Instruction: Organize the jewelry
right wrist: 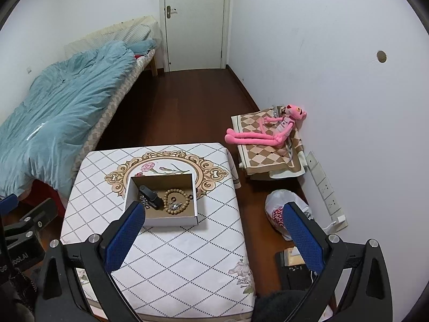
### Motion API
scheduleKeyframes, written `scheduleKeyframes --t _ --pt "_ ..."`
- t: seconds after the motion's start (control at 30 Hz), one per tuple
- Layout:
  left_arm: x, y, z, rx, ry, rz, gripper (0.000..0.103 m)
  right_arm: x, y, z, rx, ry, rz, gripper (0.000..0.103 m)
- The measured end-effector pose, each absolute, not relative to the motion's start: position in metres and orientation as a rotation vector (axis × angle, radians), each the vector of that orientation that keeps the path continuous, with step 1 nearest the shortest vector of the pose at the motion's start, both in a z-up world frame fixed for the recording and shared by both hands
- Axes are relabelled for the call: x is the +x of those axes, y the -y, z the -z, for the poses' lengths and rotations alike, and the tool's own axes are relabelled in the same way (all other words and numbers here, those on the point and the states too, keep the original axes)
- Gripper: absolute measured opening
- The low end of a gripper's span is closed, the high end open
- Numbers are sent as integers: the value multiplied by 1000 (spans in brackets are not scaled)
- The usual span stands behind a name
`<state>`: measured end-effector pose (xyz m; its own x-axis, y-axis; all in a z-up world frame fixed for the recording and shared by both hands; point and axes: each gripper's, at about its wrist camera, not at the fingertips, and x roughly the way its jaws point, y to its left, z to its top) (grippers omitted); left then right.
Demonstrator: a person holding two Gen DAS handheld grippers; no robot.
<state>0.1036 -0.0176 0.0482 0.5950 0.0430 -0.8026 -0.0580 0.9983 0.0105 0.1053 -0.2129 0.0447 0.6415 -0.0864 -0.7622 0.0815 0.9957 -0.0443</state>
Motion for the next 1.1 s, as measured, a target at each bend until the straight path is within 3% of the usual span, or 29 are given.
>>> scheduleKeyframes --t 1.1 --pt "123 22 -33 -5 -977 -64 103 136 207 -19 -39 -961 55 103"
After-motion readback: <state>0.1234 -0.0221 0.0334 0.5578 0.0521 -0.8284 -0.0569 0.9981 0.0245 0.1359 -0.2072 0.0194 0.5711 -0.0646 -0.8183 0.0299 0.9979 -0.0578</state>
